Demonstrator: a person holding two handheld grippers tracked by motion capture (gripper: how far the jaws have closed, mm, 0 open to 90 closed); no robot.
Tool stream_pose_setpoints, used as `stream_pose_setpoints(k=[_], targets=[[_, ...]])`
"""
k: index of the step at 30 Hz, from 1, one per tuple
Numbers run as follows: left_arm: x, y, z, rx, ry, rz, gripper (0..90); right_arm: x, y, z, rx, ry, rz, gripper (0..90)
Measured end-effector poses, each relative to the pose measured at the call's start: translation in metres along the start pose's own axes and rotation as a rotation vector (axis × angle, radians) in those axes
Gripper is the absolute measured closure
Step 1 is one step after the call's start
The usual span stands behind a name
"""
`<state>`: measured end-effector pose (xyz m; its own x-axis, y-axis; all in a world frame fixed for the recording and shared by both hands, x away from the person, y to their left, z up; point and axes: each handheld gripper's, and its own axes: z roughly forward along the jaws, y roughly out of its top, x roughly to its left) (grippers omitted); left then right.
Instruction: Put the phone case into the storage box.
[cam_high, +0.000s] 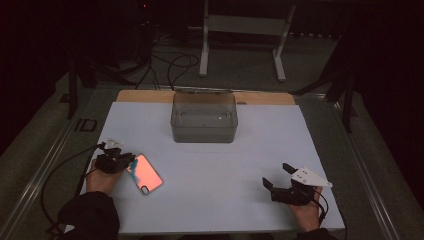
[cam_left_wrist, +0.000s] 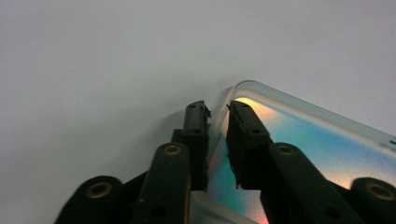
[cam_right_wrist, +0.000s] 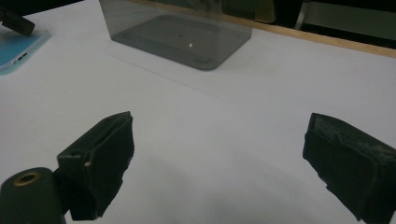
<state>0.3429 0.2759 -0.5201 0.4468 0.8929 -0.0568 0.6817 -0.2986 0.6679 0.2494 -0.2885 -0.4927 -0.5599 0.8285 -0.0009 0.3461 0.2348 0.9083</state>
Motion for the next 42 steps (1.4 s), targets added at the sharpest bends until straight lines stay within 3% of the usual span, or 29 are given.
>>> stream_pose_setpoints(k=[8,16,19,30,38,42], targets=[[-0.001,0.002,-0.001,0.021,0.000,0.036,87.0,0.000,0.000,0.000,0.005,-0.003,0.001,9.2],[-0.002,-0.001,-0.002,0.004,-0.001,0.041,89.3,0.000,0.000,0.001,0.009,0.000,0.002,9.2],[-0.003,-0.001,-0.005,-0.016,-0.017,0.026,89.4,-0.001,0.000,0.001,0.006,0.001,0.002,9.2],[-0.011,0.003,-0.018,-0.087,-0.015,0.012,89.4,-0.001,0.000,0.001,0.010,0.007,0.012,9.2],[-0.024,0.010,-0.028,-0.137,-0.026,0.030,89.4,-0.002,0.000,0.002,0.007,0.038,0.044,9.2],[-0.032,0.013,-0.030,-0.158,-0.034,0.041,89.4,0.000,0.001,0.003,0.016,0.048,0.035,9.1]])
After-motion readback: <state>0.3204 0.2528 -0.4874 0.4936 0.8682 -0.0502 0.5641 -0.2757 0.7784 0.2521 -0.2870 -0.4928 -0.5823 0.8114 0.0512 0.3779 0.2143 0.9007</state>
